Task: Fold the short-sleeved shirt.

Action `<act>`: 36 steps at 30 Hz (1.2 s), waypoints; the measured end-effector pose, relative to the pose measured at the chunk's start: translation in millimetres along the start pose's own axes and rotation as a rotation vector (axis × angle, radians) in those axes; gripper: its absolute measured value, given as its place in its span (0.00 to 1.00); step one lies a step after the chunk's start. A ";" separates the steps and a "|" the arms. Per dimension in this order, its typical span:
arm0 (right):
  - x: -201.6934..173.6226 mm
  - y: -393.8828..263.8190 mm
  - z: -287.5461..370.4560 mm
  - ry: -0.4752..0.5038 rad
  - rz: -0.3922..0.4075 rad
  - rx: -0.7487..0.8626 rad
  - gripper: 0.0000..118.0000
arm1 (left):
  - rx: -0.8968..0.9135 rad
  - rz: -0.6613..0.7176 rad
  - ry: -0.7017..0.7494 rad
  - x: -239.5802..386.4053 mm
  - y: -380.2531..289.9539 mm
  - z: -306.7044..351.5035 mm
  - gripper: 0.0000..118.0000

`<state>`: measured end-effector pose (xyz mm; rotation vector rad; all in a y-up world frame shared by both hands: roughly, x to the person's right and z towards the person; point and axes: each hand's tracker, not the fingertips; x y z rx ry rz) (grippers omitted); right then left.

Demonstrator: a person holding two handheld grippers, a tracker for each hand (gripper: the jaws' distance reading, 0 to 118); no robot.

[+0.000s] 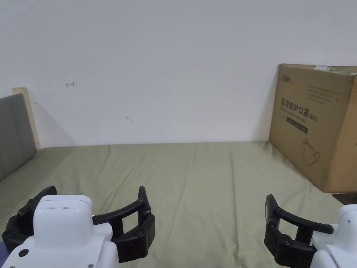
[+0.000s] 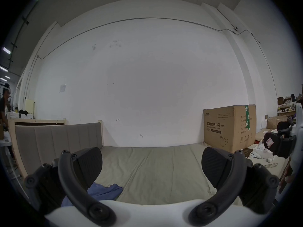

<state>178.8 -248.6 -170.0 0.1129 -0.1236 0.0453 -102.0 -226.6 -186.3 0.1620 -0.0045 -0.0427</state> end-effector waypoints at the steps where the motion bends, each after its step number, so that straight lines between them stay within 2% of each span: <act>1: 0.3 -0.1 0.2 -0.012 -0.003 0.005 1.00 | 0.000 -0.008 0.003 0.0 0.3 -0.2 1.00; 3: 1.1 0.0 0.2 -0.034 -0.008 0.006 1.00 | 0.006 -0.011 0.003 0.4 1.0 0.1 1.00; 10: 7.7 2.9 -5.2 -0.013 -0.070 -0.040 1.00 | -0.013 0.036 -0.032 -2.8 4.1 -6.2 1.00; 15: 9.2 4.5 -6.9 -0.017 -0.071 -0.040 1.00 | -0.038 0.036 -0.038 -2.7 2.2 -9.6 0.98; 16: 9.8 5.0 -7.2 -0.007 -0.070 -0.041 0.98 | -0.047 0.037 -0.040 -2.8 2.5 -10.1 0.85; 17: 10.2 5.2 -6.9 0.005 -0.070 -0.037 0.93 | -0.062 0.037 -0.045 -3.0 3.7 -11.6 0.57; 18: 9.8 5.4 -6.0 0.019 -0.073 -0.030 0.75 | -0.077 0.033 -0.053 -2.7 4.5 -13.6 0.15; 19: 9.5 5.5 -6.0 0.030 -0.074 -0.028 0.17 | -0.114 0.019 -0.065 -2.1 4.5 -17.8 0.00; 20: 9.0 5.3 -6.4 0.039 -0.074 -0.028 0.00 | -0.187 -0.001 -0.060 -0.5 0.8 -24.3 0.00; 21: 8.1 5.0 -11.4 0.031 -0.062 -0.056 0.00 | -0.184 -0.008 -0.051 1.2 -4.1 -26.1 0.00; 22: 8.5 -4.0 -15.1 -0.033 -0.128 -0.139 0.00 | -0.199 0.011 -0.117 1.8 -8.6 -27.2 0.00; 23: 12.0 -6.4 -19.9 0.047 -0.113 -0.109 0.00 | -0.197 0.026 -0.145 1.9 -12.0 -25.2 0.00; 24: 15.5 -10.7 -23.8 0.083 -0.130 -0.130 0.00 | -0.189 0.013 -0.121 4.6 -14.4 -23.5 0.00; 27: 15.6 -15.6 -21.7 0.018 -0.086 -0.125 0.00 | -0.186 -0.016 -0.112 11.9 -18.2 -22.9 0.00; 36: 24.4 -12.0 -22.3 -0.006 -0.084 -0.112 0.00 | -0.179 0.015 -0.120 5.3 -17.4 -29.3 0.00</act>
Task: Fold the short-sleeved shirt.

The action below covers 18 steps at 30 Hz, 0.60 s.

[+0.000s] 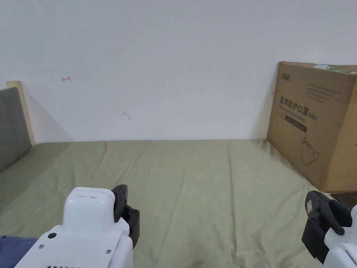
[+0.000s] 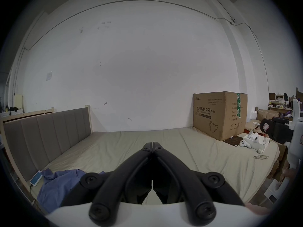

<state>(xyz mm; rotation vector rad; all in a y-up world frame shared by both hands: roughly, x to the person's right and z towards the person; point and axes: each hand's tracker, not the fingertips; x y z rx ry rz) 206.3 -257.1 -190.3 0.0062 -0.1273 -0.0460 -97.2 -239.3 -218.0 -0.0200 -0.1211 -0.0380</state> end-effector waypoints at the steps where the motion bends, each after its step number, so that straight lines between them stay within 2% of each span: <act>1: 1.5 -0.8 -1.9 0.000 0.002 0.001 0.00 | -0.003 0.006 0.000 -2.1 1.9 -1.0 0.00; 6: -12.0 4.3 5.6 0.003 0.014 0.005 0.00 | -0.006 0.021 0.018 -15.2 2.3 1.3 0.00; 9: -28.1 5.3 -2.3 0.051 0.012 -0.003 0.00 | -0.019 0.037 0.052 -40.5 7.8 15.5 0.00; 14: -109.4 6.6 -13.2 0.299 0.037 -0.027 0.00 | 0.003 -0.001 0.325 -115.1 10.2 71.5 0.00; 16: -135.2 7.3 -12.7 0.418 0.023 -0.030 0.00 | -0.001 0.016 0.430 -142.5 7.9 97.6 0.00; 18: -161.6 8.3 -10.1 0.477 0.003 -0.041 0.00 | -0.014 0.023 0.486 -161.0 5.7 118.2 0.00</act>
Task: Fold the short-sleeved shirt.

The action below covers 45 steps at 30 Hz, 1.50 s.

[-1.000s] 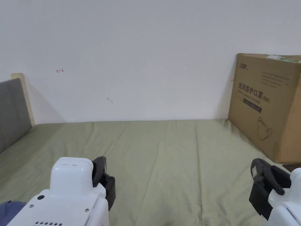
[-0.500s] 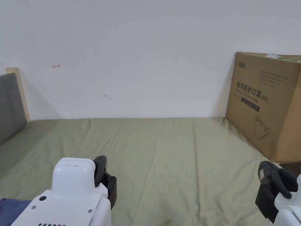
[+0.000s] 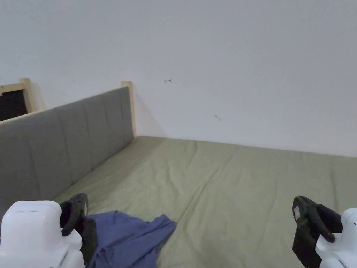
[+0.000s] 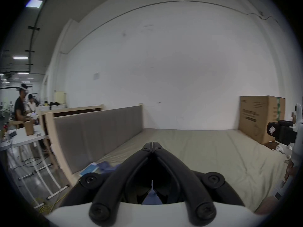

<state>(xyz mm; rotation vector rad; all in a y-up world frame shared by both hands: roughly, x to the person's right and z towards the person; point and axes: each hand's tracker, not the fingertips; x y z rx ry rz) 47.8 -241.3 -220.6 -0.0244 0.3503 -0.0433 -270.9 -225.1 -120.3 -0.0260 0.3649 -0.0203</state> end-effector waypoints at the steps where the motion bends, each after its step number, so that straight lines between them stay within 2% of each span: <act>1: -4.4 0.4 -1.9 0.018 -0.001 0.000 0.00 | -0.009 0.002 0.019 -7.1 -1.2 2.7 0.00; 4: -15.8 1.5 -6.6 0.045 0.029 -0.010 0.00 | -0.026 0.020 0.025 -18.6 -2.3 5.3 0.00; 8: -8.3 2.4 -3.0 0.077 0.064 -0.043 0.00 | -0.054 0.040 -0.002 -19.1 8.9 -18.7 0.00; 11: 7.9 -0.2 1.1 0.057 0.071 -0.078 0.00 | -0.357 0.050 -0.149 -27.0 13.1 -98.2 0.00; 13: 17.3 -3.3 -1.5 0.045 0.041 -0.136 0.00 | -0.567 0.133 -0.245 -42.0 -8.1 -160.5 0.00; 15: 31.2 -9.5 -5.9 0.045 -0.020 -0.205 0.00 | -0.775 0.166 -0.230 -50.9 -37.9 -218.3 0.00; 17: 42.7 -18.1 -9.8 0.039 -0.066 -0.249 0.00 | -0.886 0.175 -0.225 -57.1 -62.9 -256.3 0.00; 18: 48.4 -23.5 -11.6 0.027 -0.070 -0.266 0.00 | -0.929 0.175 -0.215 -59.1 -75.0 -274.0 0.11; 19: 52.1 -28.0 -13.3 0.011 -0.062 -0.277 0.00 | -0.954 0.170 -0.204 -57.4 -86.5 -286.4 0.45; 20: 54.8 -32.9 -17.1 -0.013 -0.048 -0.299 0.00 | -0.978 0.176 -0.182 -58.9 -99.5 -300.2 0.70; 21: 58.7 -37.3 -20.0 -0.028 -0.040 -0.323 0.00 | -0.999 0.180 -0.165 -60.0 -112.9 -313.9 0.84; 23: 65.7 -44.6 -26.6 -0.030 -0.041 -0.362 0.00 | -1.024 0.183 -0.159 -59.0 -136.5 -332.3 0.85; 27: 74.3 -56.0 -38.4 -0.029 -0.041 -0.411 0.00 | -1.169 0.106 -0.111 -55.6 -201.1 -367.9 0.87; 29: 75.9 -59.9 -42.3 -0.026 -0.046 -0.428 0.00 | -1.245 0.065 -0.122 -52.6 -236.4 -373.1 1.00; 30: 76.2 -61.4 -43.9 -0.019 -0.053 -0.438 0.00 | -1.154 0.092 -0.193 -50.3 -240.0 -367.0 1.00; 31: 75.1 -62.4 -45.2 -0.013 -0.057 -0.445 0.00 | -1.098 0.090 -0.191 -43.2 -241.8 -362.5 1.00; 33: 72.9 -64.5 -47.1 -0.001 -0.060 -0.457 0.00 | -1.078 0.047 -0.078 -30.6 -245.0 -360.7 1.00; 36: 69.4 -67.1 -46.7 0.012 -0.069 -0.459 0.00 | -1.078 0.017 -0.076 -35.0 -225.5 -346.5 1.00; 37: 68.9 -67.5 -46.7 0.017 -0.071 -0.463 0.00 | -1.039 0.023 -0.104 -37.7 -218.2 -337.3 0.91; 38: 68.6 -67.6 -46.7 0.023 -0.073 -0.469 0.00 | -0.961 0.013 -0.121 -39.2 -209.0 -329.6 0.76; 39: 67.9 -67.2 -45.7 0.027 -0.074 -0.476 0.00 | -0.890 -0.004 -0.113 -42.7 -199.5 -320.1 0.46; 40: 67.9 -66.0 -43.4 0.030 -0.075 -0.478 0.00 | -0.875 -0.013 -0.092 -46.7 -193.1 -312.9 0.03; 43: 70.5 -60.4 -34.2 0.037 -0.078 -0.467 0.00 | -0.819 0.101 -0.174 -66.8 -164.1 -290.1 0.03; 45: 72.8 -54.6 -27.7 0.033 -0.070 -0.454 0.00 | -0.707 0.016 -0.143 -68.9 -124.9 -274.1 0.03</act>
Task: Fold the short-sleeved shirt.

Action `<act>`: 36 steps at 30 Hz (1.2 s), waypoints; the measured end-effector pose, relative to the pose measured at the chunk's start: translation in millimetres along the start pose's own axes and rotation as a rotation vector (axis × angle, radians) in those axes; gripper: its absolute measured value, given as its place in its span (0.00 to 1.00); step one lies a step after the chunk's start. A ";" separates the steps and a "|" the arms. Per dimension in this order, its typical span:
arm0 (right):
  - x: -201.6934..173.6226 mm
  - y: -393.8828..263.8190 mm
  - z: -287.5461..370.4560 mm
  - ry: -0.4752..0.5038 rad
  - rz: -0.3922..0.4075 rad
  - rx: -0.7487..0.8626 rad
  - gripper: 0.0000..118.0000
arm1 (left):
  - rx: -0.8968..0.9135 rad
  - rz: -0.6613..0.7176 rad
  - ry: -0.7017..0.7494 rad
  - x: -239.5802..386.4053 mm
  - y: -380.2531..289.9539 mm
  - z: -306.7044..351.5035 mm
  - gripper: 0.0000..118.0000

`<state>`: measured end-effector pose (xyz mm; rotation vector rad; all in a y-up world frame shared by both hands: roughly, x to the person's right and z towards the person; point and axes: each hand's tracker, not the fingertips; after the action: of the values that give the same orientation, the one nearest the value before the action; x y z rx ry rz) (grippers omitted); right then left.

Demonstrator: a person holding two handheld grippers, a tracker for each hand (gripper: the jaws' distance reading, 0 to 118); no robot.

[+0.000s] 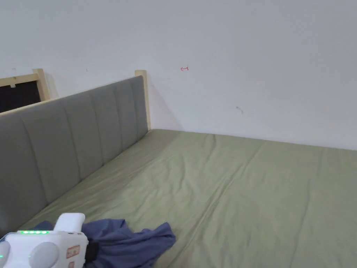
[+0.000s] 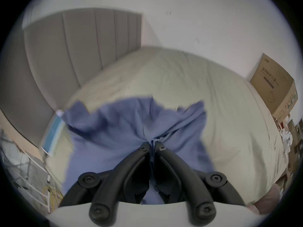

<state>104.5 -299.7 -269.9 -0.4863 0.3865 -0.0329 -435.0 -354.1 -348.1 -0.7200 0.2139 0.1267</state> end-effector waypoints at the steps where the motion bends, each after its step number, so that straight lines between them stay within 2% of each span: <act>1: 1.0 1.3 3.8 -0.003 0.000 0.006 0.00 | 0.036 -0.019 0.004 1.9 9.7 16.8 0.03; 3: 4.4 4.8 14.8 -0.006 -0.015 0.026 0.00 | 0.103 -0.017 -0.063 3.0 30.0 57.1 0.03; 8: 11.6 11.8 47.2 -0.018 -0.074 0.110 0.00 | 0.346 -0.166 -0.194 52.6 87.9 149.6 0.03; 14: 26.2 21.7 95.6 -0.069 -0.108 0.218 0.00 | 0.478 -0.248 -0.457 198.1 131.5 250.7 0.03; 17: 38.9 25.3 120.7 -0.101 -0.129 0.270 0.00 | 0.496 -0.267 -0.605 260.1 141.6 270.4 0.03; 21: 58.3 24.6 147.3 -0.166 -0.134 0.311 0.00 | 0.505 -0.341 -0.672 331.0 143.5 267.2 0.03; 25: 76.8 18.2 160.4 -0.231 -0.134 0.313 0.00 | 0.315 -0.395 -0.704 387.9 129.2 215.7 0.03; 29: 96.5 3.1 154.4 -0.268 -0.178 0.273 0.00 | -0.110 -0.351 -0.669 430.0 74.1 107.4 0.03; 32: 108.3 -12.2 142.0 -0.263 -0.223 0.225 0.00 | -0.383 -0.262 -0.615 430.9 11.7 24.5 0.06; 33: 111.0 -17.5 136.9 -0.264 -0.227 0.209 0.00 | -0.445 -0.236 -0.606 427.4 -10.0 4.6 0.14; 35: 114.9 -26.6 127.6 -0.270 -0.223 0.172 0.00 | -0.546 -0.189 -0.601 420.9 -39.9 -21.5 0.75; 36: 116.3 -30.2 123.5 -0.272 -0.222 0.158 0.00 | -0.568 -0.158 -0.615 416.8 -52.1 -28.7 0.91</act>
<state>259.8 -285.1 -196.7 -0.3689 0.0614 -0.2092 -25.0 -394.8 -434.7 -1.2194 -0.4869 0.2558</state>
